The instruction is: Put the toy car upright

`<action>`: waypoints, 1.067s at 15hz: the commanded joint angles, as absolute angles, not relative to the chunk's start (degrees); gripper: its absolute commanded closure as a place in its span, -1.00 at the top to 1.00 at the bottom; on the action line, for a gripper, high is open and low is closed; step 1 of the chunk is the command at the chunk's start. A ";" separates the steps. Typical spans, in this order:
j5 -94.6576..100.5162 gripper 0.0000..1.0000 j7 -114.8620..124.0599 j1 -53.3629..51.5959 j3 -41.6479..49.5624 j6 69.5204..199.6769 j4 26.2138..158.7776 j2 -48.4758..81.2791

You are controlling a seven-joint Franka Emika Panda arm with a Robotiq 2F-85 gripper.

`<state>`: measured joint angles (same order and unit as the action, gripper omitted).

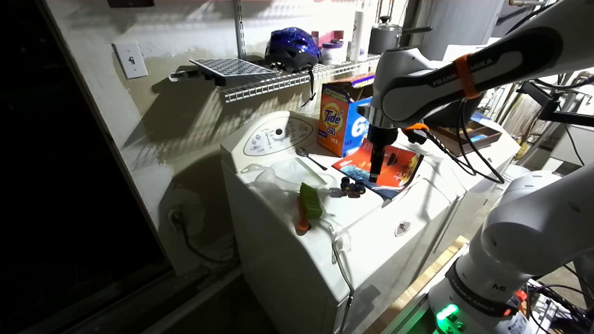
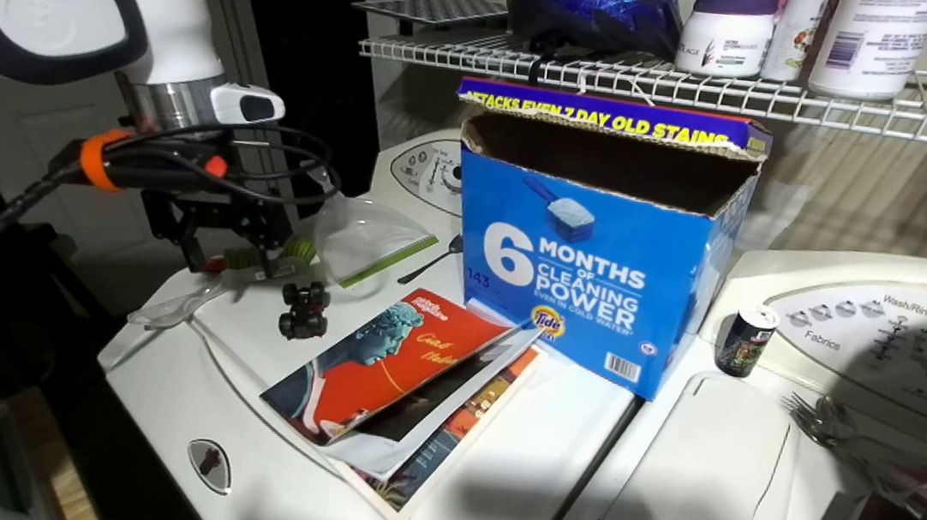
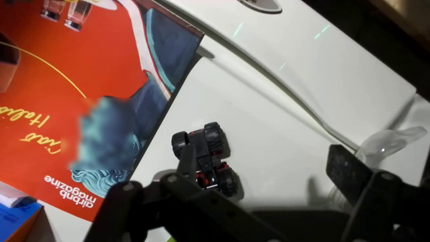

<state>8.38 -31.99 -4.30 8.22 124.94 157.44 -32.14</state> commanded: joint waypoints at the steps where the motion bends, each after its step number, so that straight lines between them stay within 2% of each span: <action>1: 8.96 1.00 -41.40 -4.87 11.06 128.96 156.76 -26.34; 16: 14.22 1.00 -36.74 -0.45 5.78 139.49 150.61 -8.82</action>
